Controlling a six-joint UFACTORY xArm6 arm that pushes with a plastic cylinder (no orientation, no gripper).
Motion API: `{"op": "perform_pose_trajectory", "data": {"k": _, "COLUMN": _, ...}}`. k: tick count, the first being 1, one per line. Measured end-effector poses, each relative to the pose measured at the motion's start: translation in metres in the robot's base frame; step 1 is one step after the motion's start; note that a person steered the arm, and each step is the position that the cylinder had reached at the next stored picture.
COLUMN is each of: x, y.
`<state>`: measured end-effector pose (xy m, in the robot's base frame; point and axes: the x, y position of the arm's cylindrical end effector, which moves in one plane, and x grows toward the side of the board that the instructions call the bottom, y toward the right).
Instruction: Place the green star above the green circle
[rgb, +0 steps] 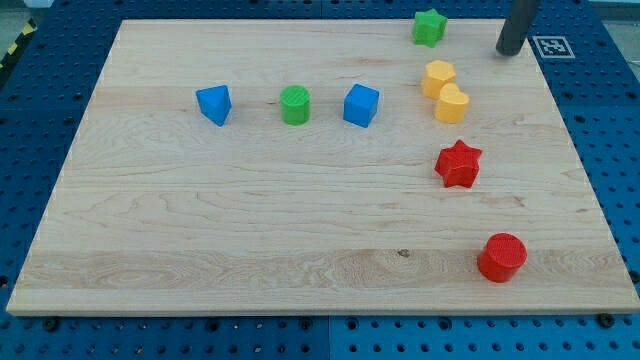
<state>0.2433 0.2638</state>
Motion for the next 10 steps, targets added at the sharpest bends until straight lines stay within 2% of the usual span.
{"op": "perform_pose_trajectory", "data": {"k": 1, "x": -0.028, "y": -0.02}}
{"op": "perform_pose_trajectory", "data": {"k": 2, "x": -0.027, "y": -0.024}}
{"op": "perform_pose_trajectory", "data": {"k": 8, "x": -0.027, "y": -0.206}}
{"op": "perform_pose_trajectory", "data": {"k": 9, "x": -0.025, "y": -0.231}}
{"op": "perform_pose_trajectory", "data": {"k": 10, "x": 0.007, "y": -0.234}}
